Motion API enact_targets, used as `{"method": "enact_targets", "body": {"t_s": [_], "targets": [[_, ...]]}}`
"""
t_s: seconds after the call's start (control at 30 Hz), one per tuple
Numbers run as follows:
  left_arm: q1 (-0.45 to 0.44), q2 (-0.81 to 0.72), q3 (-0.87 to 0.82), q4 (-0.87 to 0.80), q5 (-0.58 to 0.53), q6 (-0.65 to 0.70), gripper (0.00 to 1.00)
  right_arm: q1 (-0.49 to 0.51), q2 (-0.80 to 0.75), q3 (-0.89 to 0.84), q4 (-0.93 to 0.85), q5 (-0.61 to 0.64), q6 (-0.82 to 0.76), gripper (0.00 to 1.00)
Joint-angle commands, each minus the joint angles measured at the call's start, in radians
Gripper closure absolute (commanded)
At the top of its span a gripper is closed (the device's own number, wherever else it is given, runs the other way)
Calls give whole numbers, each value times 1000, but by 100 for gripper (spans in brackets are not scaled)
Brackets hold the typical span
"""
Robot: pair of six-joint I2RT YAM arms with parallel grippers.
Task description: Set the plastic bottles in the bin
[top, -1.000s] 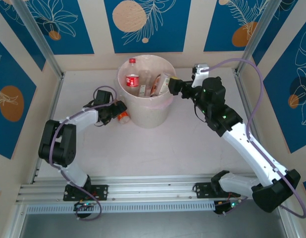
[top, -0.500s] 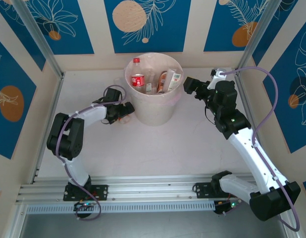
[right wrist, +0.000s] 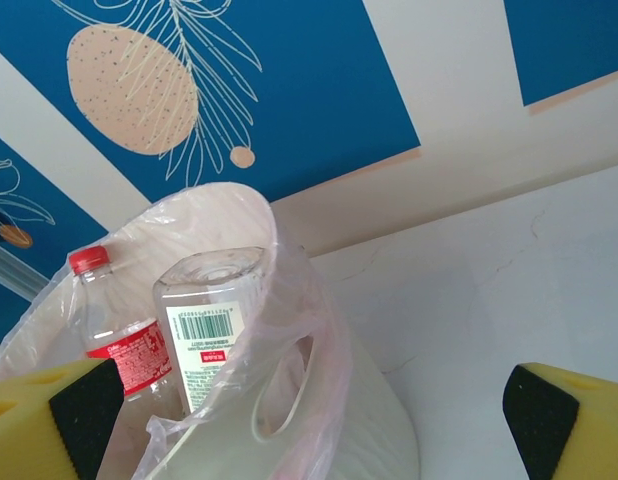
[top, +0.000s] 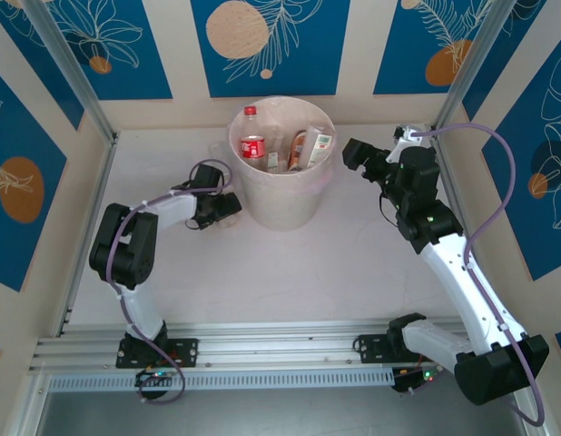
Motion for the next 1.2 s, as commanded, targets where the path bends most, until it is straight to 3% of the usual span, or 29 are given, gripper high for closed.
{"method": "enact_targets", "body": {"t_s": [0.0,0.47,0.7,0.97,1.17], "targets": [[9,-6,-25,2,-21,32,18,-11,-10,-10,-9,-14,31,0],[13,-173,-104,-1,-73,81,53,-23,11,-10,9,-73,31,0],[13,-379,-122,-18,-112,86,58,-25,21,1,10,-119,16,1],[7,-685,-187,265,-33,91,62,-25,5,-9,16,-144,13,0],[-32,-757,-123,429,1,141,64,-27,-8,-10,12,-158,26,0]]}}
